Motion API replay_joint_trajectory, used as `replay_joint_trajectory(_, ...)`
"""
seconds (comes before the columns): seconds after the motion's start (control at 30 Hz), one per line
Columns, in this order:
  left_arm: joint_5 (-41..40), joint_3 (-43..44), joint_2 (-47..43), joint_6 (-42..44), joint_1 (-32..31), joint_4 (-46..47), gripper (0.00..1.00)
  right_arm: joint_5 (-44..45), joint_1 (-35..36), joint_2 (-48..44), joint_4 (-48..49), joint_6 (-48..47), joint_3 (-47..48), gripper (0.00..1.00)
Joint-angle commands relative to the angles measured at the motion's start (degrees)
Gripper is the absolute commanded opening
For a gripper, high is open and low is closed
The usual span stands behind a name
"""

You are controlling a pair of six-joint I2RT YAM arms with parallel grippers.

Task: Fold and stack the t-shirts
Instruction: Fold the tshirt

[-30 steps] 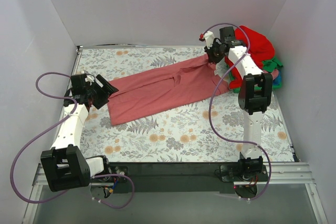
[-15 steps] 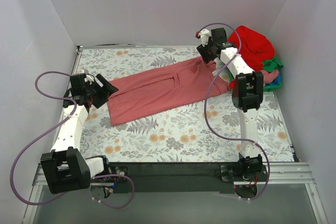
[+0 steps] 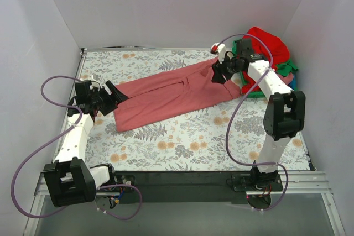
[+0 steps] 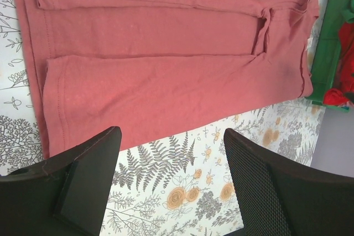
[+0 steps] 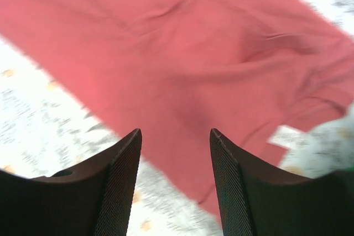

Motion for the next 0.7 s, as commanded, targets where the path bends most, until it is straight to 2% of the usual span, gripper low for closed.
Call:
replay_joint_trajectory(0.0,1.7,-1.4,-2.7,2.7,-0.4,1.7,0.74,-9.7,0.1,-6.1,-3.2,-3.4,-7.7,0.59)
replay_joint_trajectory(0.2,4.1,-1.6,-1.5,3.8,-1.1,2.6,0.74,-14.2,0.1,-12.7,-3.1,-7.2,-19.6,0.59)
replay_joint_trajectory(0.4,5.8,0.6,2.5,4.9,-1.8,2.4,0.75,-17.2,0.1,-16.2,-3.1,-9.5,-26.8,0.60)
replay_joint_trajectory(0.67,5.8,6.9,10.7,7.7,-2.3,1.2,0.76,-19.9,-0.3,-18.6,-3.2,-11.0,-29.6,0.60)
